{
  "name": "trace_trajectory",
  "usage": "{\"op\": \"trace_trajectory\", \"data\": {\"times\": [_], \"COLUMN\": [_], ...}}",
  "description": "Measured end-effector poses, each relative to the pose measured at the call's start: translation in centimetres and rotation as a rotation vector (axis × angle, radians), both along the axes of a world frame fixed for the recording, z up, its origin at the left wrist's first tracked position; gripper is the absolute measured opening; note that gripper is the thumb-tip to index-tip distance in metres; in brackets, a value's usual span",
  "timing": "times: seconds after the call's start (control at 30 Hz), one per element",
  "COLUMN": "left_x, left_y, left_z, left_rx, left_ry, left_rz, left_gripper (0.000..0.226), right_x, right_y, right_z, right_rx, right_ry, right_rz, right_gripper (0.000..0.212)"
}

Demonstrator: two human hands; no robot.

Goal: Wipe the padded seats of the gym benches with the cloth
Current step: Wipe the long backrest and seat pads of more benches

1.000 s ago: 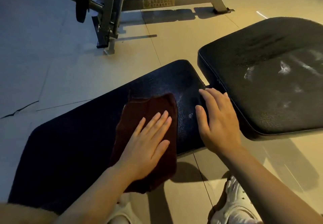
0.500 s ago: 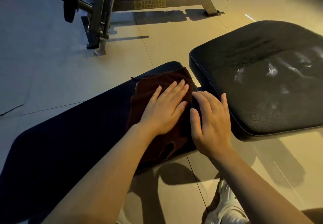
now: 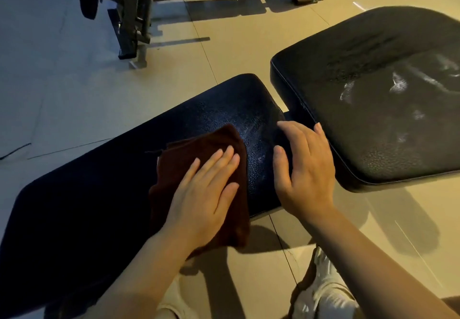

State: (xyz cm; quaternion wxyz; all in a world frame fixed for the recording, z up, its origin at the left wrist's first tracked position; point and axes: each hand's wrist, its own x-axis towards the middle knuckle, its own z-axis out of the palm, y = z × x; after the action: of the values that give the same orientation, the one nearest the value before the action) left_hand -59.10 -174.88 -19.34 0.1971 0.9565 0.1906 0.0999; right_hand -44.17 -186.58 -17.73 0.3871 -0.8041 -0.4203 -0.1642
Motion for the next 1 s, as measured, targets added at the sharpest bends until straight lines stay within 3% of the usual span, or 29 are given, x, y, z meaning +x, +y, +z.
{"op": "trace_trajectory", "data": {"times": [0.2,0.57,0.73,0.87,1.0], "left_x": [6.7,-5.3,2.6,9.9,8.0], "left_y": [3.2,-0.2,1.6,3.1,2.1], "left_z": [2.4,0.1,1.6,2.4,1.7], "left_rx": [0.052,-0.025,0.026,0.014,0.03], "left_ry": [0.094,0.081,0.129,0.13,0.15], "left_rz": [0.024,-0.097,-0.171,-0.064,-0.012], "left_gripper": [0.05,0.051,0.054,0.054,0.054], "right_x": [0.1,-0.1,0.3,0.5,0.6], "right_y": [-0.2,-0.1,-0.1,-0.3,-0.5], "right_z": [0.1,0.2,-0.3,-0.2,0.0], "right_rx": [-0.044,-0.038,0.02,-0.002,-0.001], "right_ry": [0.007,0.016,-0.008,-0.002,0.029], "right_rz": [0.022,0.015,0.055,0.093,0.08], "right_gripper": [0.04,0.04,0.04,0.041,0.042]}}
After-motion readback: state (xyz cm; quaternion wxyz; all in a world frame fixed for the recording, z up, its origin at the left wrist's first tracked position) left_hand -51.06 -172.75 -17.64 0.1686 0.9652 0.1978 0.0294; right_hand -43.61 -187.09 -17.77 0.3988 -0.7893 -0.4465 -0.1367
